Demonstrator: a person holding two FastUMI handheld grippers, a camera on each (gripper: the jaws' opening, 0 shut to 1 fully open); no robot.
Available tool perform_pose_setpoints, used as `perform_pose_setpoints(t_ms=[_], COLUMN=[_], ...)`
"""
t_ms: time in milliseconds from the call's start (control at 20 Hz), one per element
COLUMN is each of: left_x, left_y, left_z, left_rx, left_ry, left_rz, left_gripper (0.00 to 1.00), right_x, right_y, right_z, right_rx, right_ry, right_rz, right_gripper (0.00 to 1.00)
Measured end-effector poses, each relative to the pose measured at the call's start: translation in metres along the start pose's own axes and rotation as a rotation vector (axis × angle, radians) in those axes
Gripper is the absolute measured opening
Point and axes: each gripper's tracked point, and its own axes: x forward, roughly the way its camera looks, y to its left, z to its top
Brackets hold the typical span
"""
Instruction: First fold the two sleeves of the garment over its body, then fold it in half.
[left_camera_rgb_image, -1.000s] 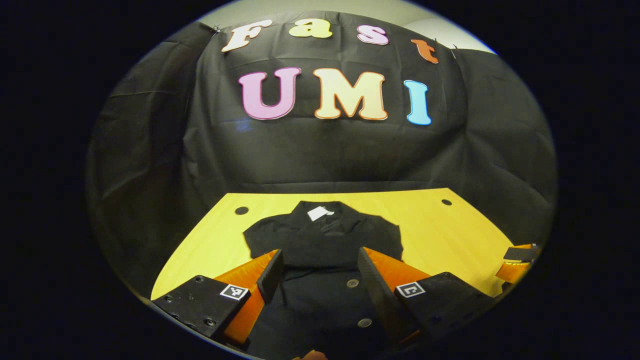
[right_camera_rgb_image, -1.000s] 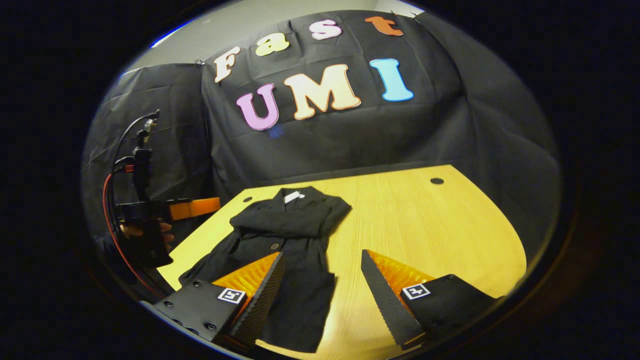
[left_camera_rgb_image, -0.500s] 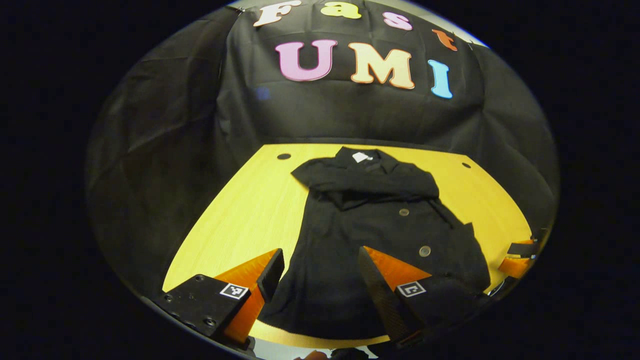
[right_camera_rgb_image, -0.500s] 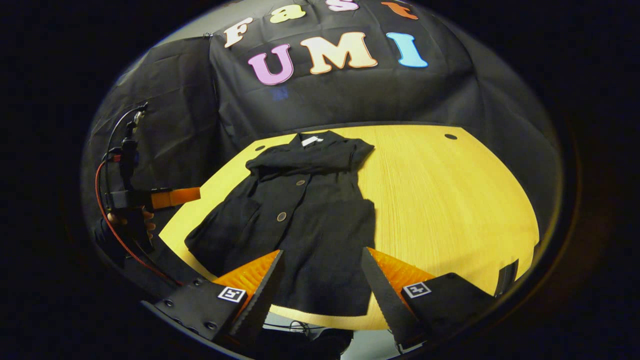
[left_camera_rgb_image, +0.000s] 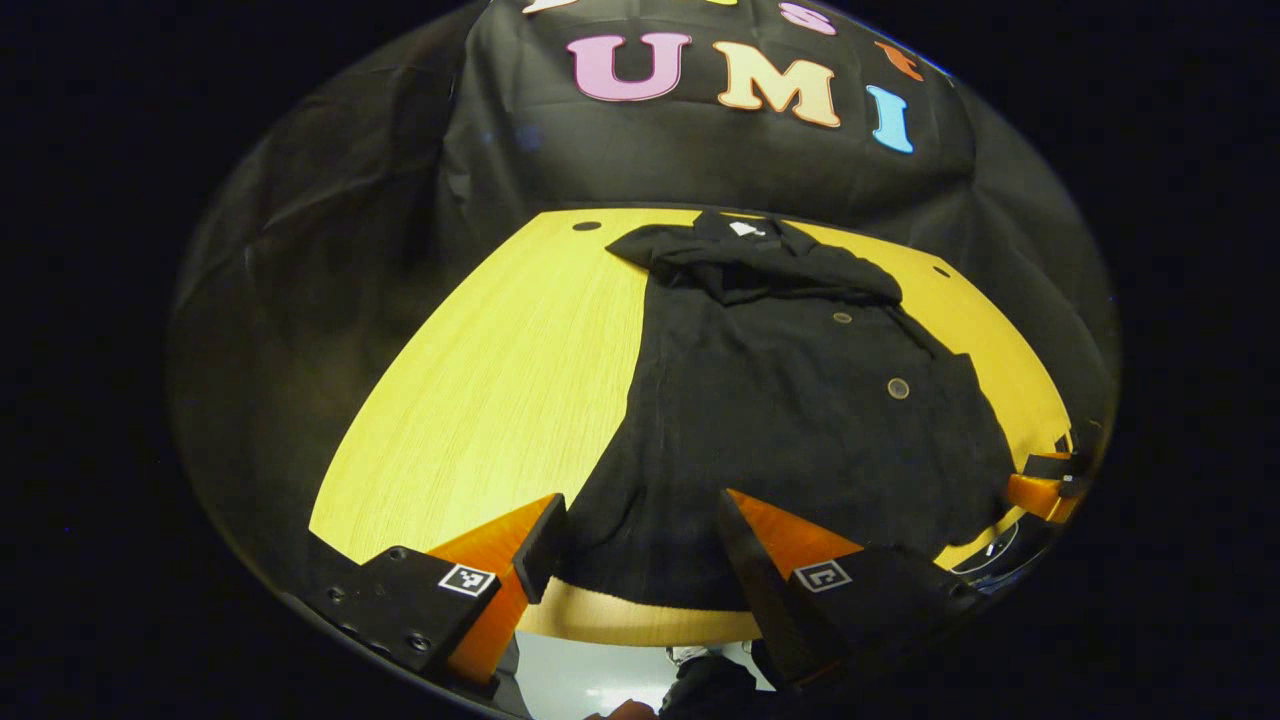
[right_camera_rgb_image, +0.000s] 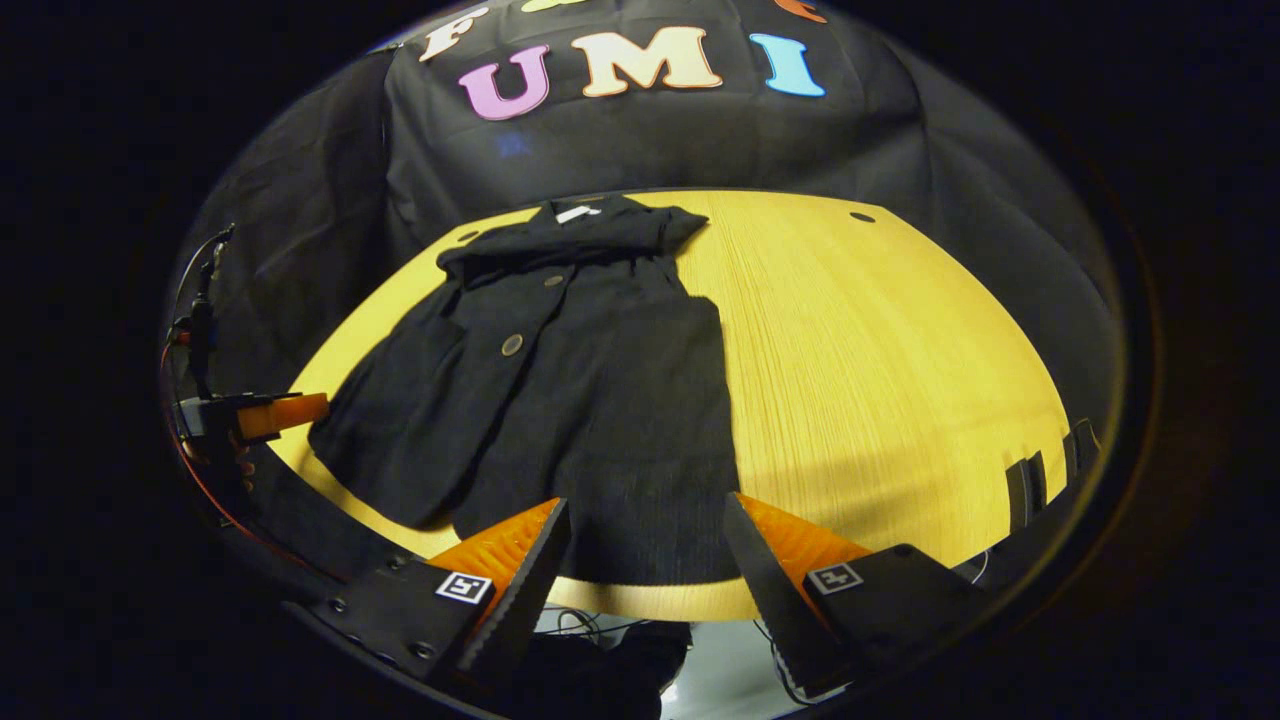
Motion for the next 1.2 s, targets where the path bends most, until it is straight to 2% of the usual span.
perform_pose_setpoints(t_ms=[250,300,350,450,500,550,650,700,750,800,900,950,1000,1200], left_x=[0.008,0.009,0.010,0.012,0.014,0.015,0.016,0.015,0.015,0.016,0.018,0.018,0.016,0.006], left_y=[0.004,0.004,0.001,0.000,0.000,-0.003,-0.003,-0.010,-0.018,-0.023,-0.023,-0.026,-0.029,-0.040], left_z=[-0.032,-0.027,-0.029,-0.028,-0.028,-0.025,-0.026,-0.027,-0.029,-0.027,-0.027,-0.028,-0.027,-0.025], left_rx=[0.000,0.034,0.057,0.064,0.050,0.040,0.042,0.049,0.050,0.034,-0.001,-0.023,-0.041,-0.100], left_ry=[0.063,0.028,0.029,0.003,0.001,-0.022,-0.040,-0.033,-0.031,-0.032,-0.009,0.011,0.026,0.076], left_rz=[-0.012,-0.020,-0.030,-0.045,-0.047,-0.048,-0.044,-0.070,-0.096,-0.104,-0.089,-0.092,-0.095,-0.094], left_gripper=[0.93,0.94,0.94,0.95,0.94,0.94,0.85,0.84,0.65,0.47,0.09,0.06,0.01,0.00], right_x=[0.011,0.012,0.012,0.015,0.015,0.017,0.018,0.018,0.018,0.020,0.017,0.017,0.017,-0.007], right_y=[-0.007,-0.007,-0.006,-0.004,0.000,0.005,0.012,0.012,0.012,0.012,0.015,0.013,0.012,0.018], right_z=[-0.011,-0.008,-0.009,-0.009,-0.008,-0.009,-0.009,-0.007,-0.010,-0.008,-0.008,-0.008,-0.006,0.017], right_rx=[-0.017,-0.004,0.005,0.007,-0.002,-0.008,0.007,0.011,0.013,0.010,-0.032,-0.055,-0.062,-0.060], right_ry=[0.019,0.008,0.010,-0.002,-0.010,-0.013,-0.009,0.001,0.029,0.042,0.060,0.061,0.058,-0.014], right_rz=[-0.086,-0.091,-0.093,-0.086,-0.071,-0.052,-0.016,-0.005,0.010,0.024,0.043,0.043,0.053,0.134], right_gripper=[0.98,0.92,0.99,0.99,0.92,0.73,0.36,0.18,0.17,0.09,0.09,0.09,0.03,0.03])
